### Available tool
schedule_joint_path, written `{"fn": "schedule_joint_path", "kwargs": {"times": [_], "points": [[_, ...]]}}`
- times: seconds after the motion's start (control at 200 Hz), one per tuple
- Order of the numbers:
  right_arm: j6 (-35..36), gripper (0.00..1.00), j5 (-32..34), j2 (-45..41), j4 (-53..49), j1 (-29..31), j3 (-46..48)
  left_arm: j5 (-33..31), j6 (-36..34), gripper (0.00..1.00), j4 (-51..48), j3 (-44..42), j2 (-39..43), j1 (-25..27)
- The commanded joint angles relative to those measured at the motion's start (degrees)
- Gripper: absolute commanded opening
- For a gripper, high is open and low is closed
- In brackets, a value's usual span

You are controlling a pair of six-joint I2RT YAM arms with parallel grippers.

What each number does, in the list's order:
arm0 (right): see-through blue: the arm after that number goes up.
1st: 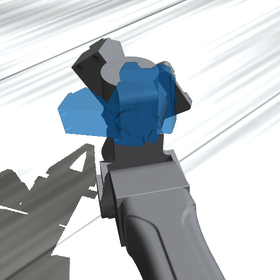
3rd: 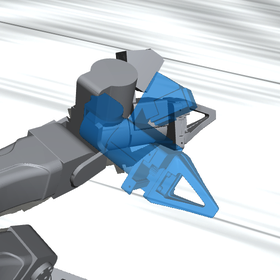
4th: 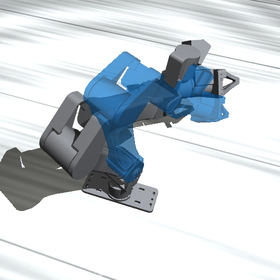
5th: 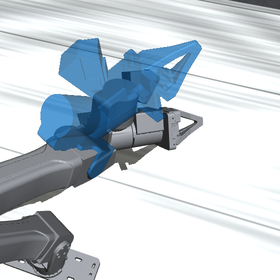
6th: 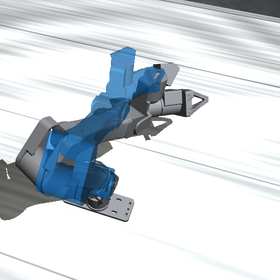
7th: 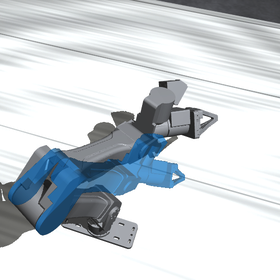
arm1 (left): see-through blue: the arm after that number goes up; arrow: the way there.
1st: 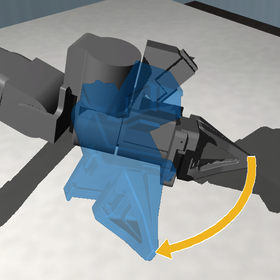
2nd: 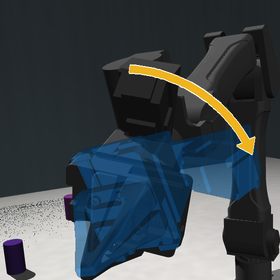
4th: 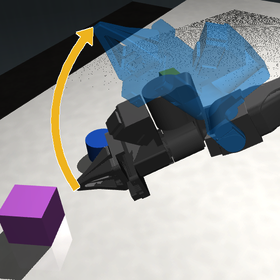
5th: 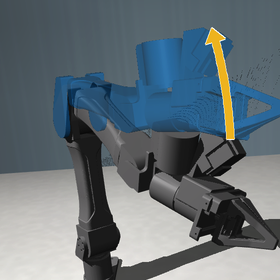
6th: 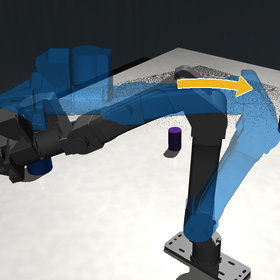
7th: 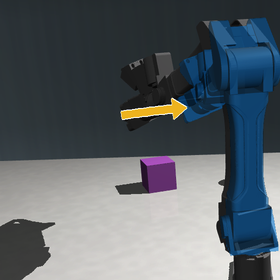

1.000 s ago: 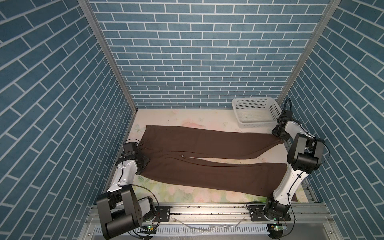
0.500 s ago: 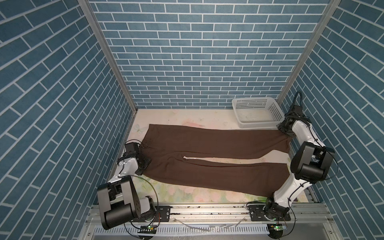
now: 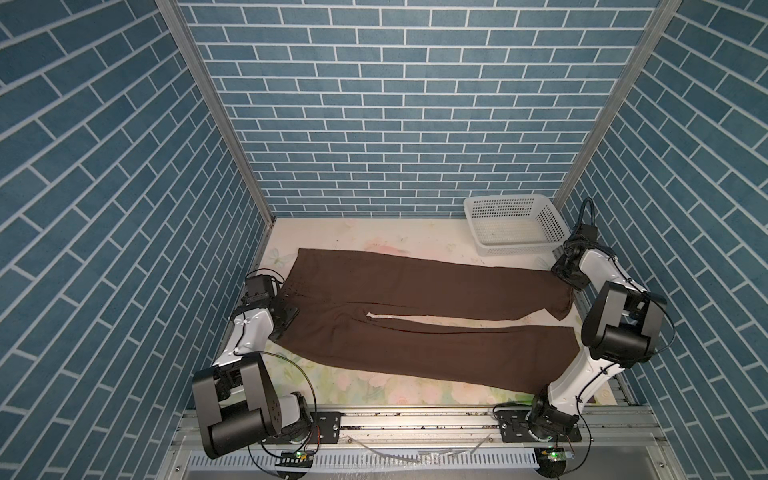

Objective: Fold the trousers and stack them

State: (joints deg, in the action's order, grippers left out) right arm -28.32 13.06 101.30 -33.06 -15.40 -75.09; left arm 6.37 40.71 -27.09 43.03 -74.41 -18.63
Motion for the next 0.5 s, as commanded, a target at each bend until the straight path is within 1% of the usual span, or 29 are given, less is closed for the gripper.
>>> {"fn": "schedule_joint_path", "kwargs": {"times": [0.0, 0.06, 0.15, 0.375, 0.495], "points": [[-2.72, 0.5, -3.66, -3.27, 3.57, 0.33, 7.81, -0.94, -0.34, 0.61, -0.66, 3.7, -1.16, 0.57], [-4.05, 0.49, -5.91, -3.91, 5.11, 0.28, 10.9, -0.36, -0.18, 0.6, 0.06, 6.01, -4.01, 0.95], [-4.56, 0.48, -7.28, -4.0, 5.96, 0.29, 13.54, -0.37, 0.22, 0.6, 1.33, 9.38, -9.2, 1.9], [-4.16, 0.49, -7.69, -3.86, 6.34, 0.28, 17.01, -3.46, -0.34, 0.62, 2.53, 19.83, -24.38, 6.82], [-4.2, 0.49, -7.79, -4.65, 6.14, 0.28, 17.47, -3.59, -0.63, 0.64, -0.47, 26.32, -32.44, 7.32]]}}
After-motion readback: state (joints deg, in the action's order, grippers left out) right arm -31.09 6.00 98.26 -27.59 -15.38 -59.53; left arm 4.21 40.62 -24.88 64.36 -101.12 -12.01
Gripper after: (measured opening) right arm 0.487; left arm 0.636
